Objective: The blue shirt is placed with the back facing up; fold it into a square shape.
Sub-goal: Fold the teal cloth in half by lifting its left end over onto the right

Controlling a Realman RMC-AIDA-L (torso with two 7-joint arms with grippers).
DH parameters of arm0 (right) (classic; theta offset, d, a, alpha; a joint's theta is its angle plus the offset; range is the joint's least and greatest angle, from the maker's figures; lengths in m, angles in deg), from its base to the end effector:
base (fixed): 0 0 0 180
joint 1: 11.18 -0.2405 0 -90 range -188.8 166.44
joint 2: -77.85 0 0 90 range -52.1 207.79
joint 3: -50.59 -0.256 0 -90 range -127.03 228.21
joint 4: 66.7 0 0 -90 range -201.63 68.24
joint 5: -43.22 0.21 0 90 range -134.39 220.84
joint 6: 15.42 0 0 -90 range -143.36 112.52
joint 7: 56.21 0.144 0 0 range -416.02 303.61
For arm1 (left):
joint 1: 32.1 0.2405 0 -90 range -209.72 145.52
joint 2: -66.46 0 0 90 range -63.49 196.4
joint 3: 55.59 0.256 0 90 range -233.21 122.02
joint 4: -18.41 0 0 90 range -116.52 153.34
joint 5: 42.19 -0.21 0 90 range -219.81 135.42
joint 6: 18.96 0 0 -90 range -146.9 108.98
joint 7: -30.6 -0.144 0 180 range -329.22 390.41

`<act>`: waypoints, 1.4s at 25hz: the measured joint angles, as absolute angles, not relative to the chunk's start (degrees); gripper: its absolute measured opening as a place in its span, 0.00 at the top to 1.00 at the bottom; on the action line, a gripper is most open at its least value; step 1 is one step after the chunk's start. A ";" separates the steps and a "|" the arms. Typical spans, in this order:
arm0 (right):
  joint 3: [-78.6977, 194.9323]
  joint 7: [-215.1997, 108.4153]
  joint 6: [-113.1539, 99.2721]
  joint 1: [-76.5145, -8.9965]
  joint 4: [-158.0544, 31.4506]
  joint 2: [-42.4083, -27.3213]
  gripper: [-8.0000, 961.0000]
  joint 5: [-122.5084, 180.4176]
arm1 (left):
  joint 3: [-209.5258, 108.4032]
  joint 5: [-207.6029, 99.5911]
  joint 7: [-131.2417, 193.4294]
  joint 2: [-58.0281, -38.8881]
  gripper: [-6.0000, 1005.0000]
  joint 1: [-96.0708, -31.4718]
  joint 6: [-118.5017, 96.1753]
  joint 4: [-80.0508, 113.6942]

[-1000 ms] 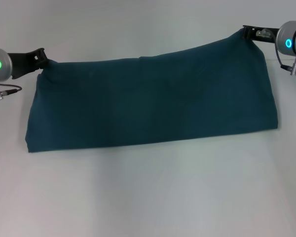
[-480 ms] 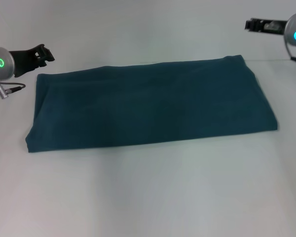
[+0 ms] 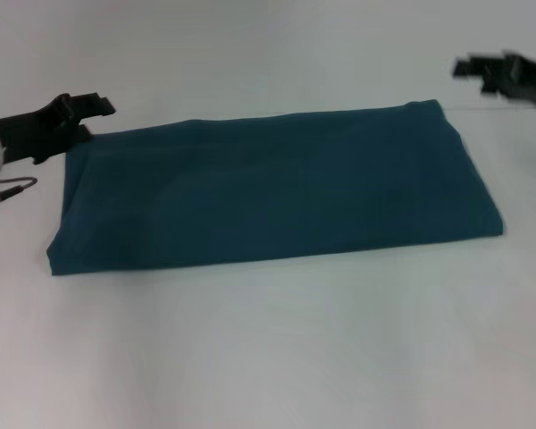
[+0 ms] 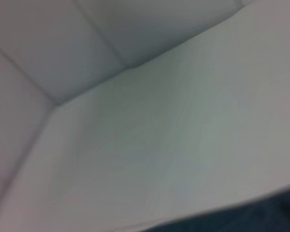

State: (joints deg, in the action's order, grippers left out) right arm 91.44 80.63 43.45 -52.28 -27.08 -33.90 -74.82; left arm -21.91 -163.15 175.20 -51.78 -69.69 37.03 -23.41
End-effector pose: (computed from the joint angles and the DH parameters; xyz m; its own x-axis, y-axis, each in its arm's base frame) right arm 0.2545 0.4499 0.0807 0.2230 -0.6619 -0.7156 -0.9730 -0.1961 -0.1218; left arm -0.2813 0.4276 0.0560 -0.0515 0.6387 0.7677 0.9985 0.0171 0.0528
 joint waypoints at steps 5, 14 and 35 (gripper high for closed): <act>87.80 73.59 61.21 -41.21 -29.72 -33.04 0.34 -58.62 | -27.68 -155.89 171.09 -51.33 0.40 -63.77 54.65 -24.03; 81.28 69.24 74.70 -31.89 -34.88 -33.24 0.29 -54.26 | -37.36 -155.73 172.66 -53.86 0.40 -54.37 63.05 -21.37; 83.19 67.06 72.65 -33.36 -35.68 -33.25 0.29 -55.66 | -37.10 -154.30 177.03 -55.66 0.40 -54.74 50.82 -15.97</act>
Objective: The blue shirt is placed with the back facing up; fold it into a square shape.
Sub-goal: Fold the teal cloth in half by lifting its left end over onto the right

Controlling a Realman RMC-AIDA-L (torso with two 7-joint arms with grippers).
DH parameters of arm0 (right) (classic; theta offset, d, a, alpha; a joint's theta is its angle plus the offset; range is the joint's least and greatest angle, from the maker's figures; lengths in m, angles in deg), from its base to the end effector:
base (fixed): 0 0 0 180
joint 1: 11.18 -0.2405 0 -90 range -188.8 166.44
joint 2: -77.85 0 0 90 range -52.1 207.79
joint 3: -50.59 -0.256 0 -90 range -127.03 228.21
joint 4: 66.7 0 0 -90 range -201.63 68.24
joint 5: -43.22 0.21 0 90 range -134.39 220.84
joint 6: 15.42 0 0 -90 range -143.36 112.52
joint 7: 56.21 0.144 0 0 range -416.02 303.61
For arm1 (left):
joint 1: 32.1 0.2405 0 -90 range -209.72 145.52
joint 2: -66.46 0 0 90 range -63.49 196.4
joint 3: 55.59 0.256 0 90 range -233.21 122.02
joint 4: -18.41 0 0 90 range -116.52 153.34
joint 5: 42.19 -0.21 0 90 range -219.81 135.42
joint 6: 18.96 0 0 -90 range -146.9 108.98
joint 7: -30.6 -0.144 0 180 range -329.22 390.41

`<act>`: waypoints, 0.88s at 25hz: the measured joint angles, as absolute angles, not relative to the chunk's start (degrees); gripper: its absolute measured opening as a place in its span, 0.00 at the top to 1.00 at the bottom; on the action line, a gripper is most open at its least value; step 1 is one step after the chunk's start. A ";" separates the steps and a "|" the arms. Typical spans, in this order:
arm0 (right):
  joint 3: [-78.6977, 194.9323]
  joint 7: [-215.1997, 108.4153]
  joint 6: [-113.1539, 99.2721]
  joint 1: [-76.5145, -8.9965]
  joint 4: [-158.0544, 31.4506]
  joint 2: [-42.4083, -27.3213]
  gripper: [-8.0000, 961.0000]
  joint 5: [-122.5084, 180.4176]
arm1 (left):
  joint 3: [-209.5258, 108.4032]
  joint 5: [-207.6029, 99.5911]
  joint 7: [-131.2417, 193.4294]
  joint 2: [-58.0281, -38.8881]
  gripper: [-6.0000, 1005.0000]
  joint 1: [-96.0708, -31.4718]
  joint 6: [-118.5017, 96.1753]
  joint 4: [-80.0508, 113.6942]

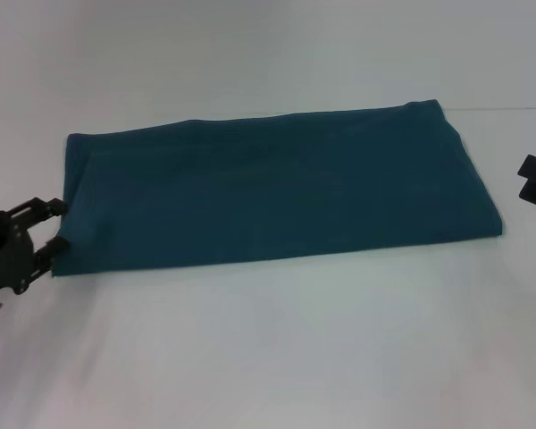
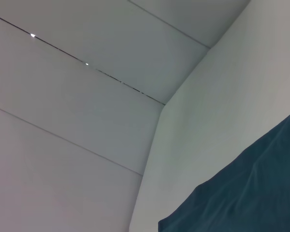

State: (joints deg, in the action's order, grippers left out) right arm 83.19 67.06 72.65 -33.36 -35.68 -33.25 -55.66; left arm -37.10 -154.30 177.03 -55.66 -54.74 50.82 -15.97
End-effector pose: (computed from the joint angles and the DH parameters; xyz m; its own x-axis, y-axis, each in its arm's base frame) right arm 0.3265 0.3158 0.0785 -0.0586 -0.7024 -0.7093 -0.9117 -0.2518 0.3247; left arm -0.3609 0.3151 0.0256 -0.5884 0.5129 0.6251 0.8015 0.2678 0.5348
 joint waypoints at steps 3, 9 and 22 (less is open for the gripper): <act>83.20 67.05 72.26 -33.39 -36.09 -33.07 0.29 -55.66 | -35.83 -155.31 177.07 -55.49 0.40 -55.46 47.14 -14.41; 83.02 66.96 71.66 -33.33 -37.07 -32.70 0.29 -55.66 | -35.70 -157.40 177.46 -55.45 0.40 -55.21 44.04 -13.86; 82.76 66.84 71.40 -33.11 -37.08 -32.49 0.29 -55.65 | -36.73 -161.20 182.07 -54.62 0.40 -53.25 51.24 -18.54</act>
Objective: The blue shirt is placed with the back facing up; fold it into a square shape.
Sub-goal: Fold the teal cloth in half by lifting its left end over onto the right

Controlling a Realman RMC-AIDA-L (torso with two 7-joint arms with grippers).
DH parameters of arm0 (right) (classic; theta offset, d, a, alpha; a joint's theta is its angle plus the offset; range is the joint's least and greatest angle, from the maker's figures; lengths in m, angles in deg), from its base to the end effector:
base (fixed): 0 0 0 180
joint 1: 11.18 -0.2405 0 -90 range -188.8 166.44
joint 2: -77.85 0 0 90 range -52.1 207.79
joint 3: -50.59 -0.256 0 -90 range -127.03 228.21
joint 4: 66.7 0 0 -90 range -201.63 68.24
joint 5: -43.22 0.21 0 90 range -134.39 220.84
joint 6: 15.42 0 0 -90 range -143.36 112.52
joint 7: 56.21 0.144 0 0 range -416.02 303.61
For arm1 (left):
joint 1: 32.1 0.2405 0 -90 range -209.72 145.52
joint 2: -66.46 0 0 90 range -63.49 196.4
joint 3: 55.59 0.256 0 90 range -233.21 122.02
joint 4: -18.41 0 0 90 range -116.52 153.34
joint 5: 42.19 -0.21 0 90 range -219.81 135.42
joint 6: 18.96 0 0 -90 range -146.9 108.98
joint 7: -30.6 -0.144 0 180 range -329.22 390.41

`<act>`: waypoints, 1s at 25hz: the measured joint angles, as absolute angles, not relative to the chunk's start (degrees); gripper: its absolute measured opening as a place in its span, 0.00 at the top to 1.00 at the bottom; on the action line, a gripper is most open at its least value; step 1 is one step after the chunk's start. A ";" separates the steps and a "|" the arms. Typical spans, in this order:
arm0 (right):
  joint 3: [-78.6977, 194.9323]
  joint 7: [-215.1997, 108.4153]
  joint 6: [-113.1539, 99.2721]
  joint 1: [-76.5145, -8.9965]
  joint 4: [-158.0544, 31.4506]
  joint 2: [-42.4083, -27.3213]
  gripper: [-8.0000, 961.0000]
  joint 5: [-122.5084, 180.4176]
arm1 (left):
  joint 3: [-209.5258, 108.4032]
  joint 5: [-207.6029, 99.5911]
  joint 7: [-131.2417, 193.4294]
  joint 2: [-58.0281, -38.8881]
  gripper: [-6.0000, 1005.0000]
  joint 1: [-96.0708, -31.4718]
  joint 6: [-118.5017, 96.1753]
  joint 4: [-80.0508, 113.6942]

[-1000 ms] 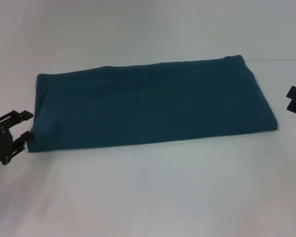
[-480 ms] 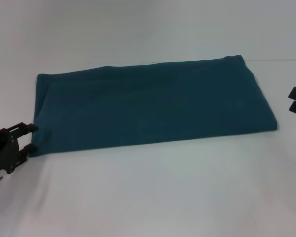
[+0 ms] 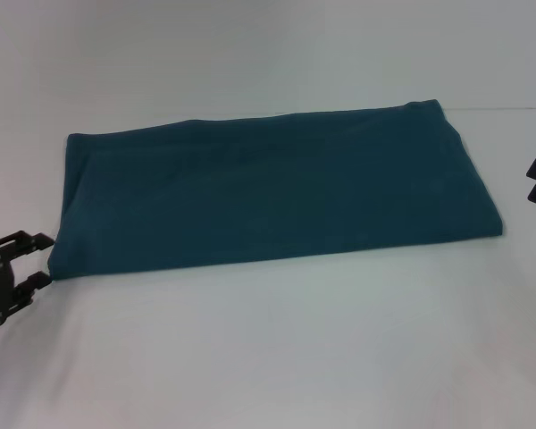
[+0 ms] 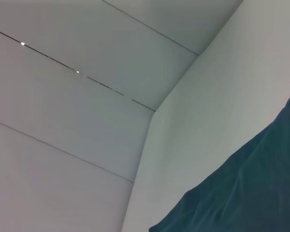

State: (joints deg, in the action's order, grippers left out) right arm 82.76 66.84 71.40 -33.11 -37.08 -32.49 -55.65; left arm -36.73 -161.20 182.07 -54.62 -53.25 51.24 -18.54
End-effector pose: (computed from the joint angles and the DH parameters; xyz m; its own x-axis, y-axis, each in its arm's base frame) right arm 0.3343 0.3150 0.0811 -0.0788 -0.6924 -0.7172 -0.9212 -0.2244 0.3179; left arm -0.3773 0.3019 0.0319 -0.5927 0.5282 0.6080 0.8049 0.3620 0.4702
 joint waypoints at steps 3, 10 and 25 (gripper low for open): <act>82.87 66.84 71.33 -33.01 -37.08 -32.44 0.29 -55.65 | -36.77 -162.21 184.57 -54.83 0.40 -52.20 52.19 -20.34; 83.03 66.84 71.32 -32.59 -37.08 -32.37 0.29 -55.65 | -36.74 -162.24 184.85 -55.08 0.40 -52.51 50.25 -19.24; 82.98 66.87 71.32 -32.41 -37.52 -32.32 0.29 -55.65 | -36.58 -161.84 186.16 -55.18 0.40 -52.96 48.08 -18.35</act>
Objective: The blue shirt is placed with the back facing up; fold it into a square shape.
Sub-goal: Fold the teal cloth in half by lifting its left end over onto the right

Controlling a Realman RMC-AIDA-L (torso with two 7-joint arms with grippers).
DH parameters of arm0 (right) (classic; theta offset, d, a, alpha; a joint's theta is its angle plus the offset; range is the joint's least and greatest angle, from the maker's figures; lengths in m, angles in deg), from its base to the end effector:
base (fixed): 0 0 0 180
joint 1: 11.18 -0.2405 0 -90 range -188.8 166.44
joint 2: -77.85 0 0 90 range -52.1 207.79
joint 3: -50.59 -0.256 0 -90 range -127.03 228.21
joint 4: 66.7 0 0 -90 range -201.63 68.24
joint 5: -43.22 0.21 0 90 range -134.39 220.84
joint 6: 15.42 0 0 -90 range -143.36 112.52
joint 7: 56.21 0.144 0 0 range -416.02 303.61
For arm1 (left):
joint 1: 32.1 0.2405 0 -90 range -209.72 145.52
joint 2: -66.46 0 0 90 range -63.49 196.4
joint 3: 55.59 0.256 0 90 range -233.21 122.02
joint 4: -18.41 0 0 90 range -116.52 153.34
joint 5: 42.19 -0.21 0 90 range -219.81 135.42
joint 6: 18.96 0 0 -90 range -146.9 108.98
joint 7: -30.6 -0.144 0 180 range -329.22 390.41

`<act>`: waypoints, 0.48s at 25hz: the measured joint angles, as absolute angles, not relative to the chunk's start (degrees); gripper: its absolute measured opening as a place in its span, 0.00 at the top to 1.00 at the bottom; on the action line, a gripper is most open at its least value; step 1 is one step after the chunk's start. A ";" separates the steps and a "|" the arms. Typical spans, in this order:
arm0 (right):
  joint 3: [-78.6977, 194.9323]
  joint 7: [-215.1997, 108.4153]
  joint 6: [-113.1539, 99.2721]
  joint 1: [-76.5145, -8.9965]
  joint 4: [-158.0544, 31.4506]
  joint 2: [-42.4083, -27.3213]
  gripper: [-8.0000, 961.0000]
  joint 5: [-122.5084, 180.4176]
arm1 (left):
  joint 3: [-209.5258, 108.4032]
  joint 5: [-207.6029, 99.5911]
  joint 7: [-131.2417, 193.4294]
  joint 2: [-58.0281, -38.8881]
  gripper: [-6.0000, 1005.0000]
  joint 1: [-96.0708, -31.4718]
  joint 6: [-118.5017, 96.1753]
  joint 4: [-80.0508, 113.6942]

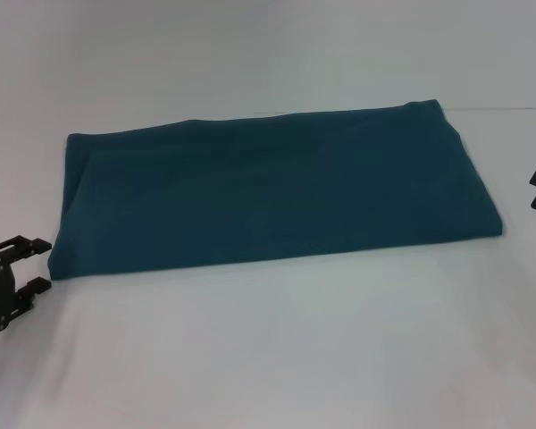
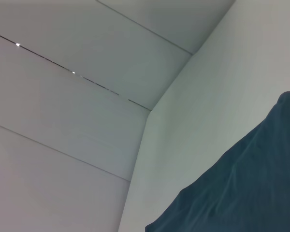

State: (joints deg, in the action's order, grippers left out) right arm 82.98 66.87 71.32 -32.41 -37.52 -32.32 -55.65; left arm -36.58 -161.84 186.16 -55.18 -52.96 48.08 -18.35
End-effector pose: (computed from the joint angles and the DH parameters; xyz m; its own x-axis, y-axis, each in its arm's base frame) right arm 0.3390 0.3104 0.0804 -0.0908 -0.6950 -0.7132 -0.9243 -0.2077 0.3201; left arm -0.3844 0.3003 0.0277 -0.6544 0.4685 0.5935 0.7558 0.4288 0.4948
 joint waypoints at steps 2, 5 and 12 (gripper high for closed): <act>82.95 66.87 71.33 -32.42 -37.79 -32.18 0.29 -55.65 | -36.51 -161.84 186.32 -55.19 0.40 -53.07 47.82 -18.09; 82.92 66.88 71.33 -32.44 -37.89 -32.11 0.29 -55.65 | -36.55 -161.85 186.35 -55.19 0.40 -53.11 47.65 -17.71; 82.75 66.91 71.33 -32.52 -37.94 -32.03 0.29 -55.65 | -36.58 -161.84 186.43 -55.17 0.40 -53.39 47.24 -17.11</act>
State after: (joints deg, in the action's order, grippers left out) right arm 82.75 66.91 71.33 -32.52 -37.94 -32.03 -55.65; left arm -36.58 -161.84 186.43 -55.17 -53.39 47.24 -17.11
